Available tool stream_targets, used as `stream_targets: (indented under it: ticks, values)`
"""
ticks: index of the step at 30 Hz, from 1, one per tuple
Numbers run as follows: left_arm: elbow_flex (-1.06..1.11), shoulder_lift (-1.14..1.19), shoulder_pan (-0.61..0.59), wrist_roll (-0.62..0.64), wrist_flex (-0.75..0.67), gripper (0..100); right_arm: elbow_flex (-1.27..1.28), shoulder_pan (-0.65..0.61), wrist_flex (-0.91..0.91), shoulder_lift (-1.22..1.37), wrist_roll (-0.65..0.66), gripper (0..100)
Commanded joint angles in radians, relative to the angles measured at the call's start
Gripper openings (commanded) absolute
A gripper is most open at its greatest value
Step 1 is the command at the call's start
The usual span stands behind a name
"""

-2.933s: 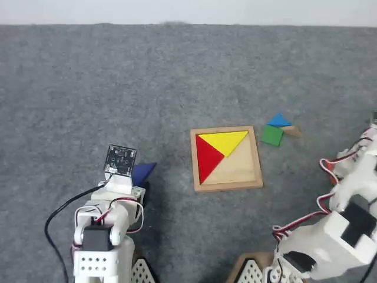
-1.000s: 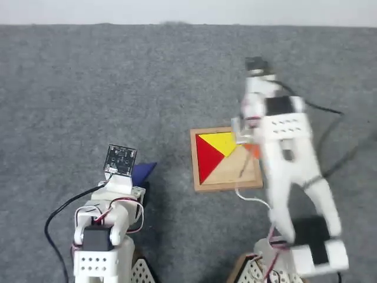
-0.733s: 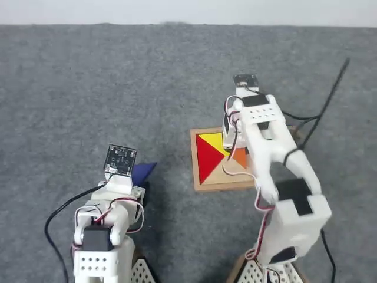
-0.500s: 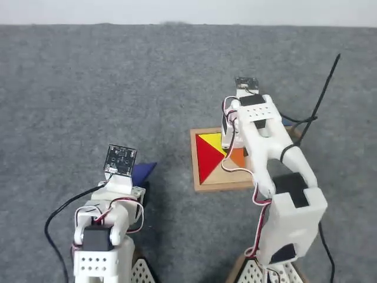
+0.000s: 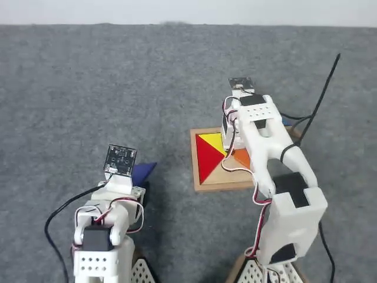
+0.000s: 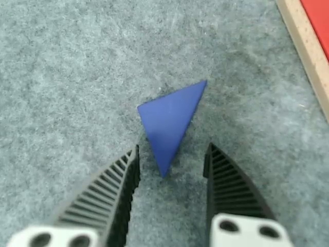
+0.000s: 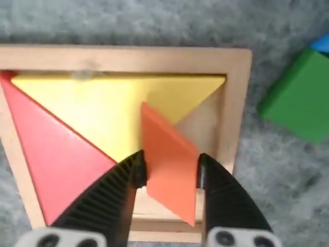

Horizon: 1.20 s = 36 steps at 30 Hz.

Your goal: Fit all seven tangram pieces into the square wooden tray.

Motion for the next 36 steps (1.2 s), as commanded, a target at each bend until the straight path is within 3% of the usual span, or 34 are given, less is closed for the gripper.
stream_targets:
  ticks: [1,15,20,26,36]
  values:
    - [-0.010,-0.018,0.005,0.011,0.002,20,-0.060,0.002,-0.016,-0.050,0.025,13.9]
    - [-0.010,-0.018,0.005,0.011,0.002,20,0.061,0.008,-0.099,-0.216,0.063,26.1]
    - [-0.010,-0.018,0.005,0.011,0.002,20,0.112,0.008,-0.151,-0.251,0.068,15.1]
    - [-0.010,-0.018,0.005,0.011,0.002,20,0.250,0.005,-0.263,-0.285,0.103,8.8]
    - [-0.010,-0.018,0.005,0.011,0.002,20,0.255,0.045,-0.262,-0.219,0.101,7.3]
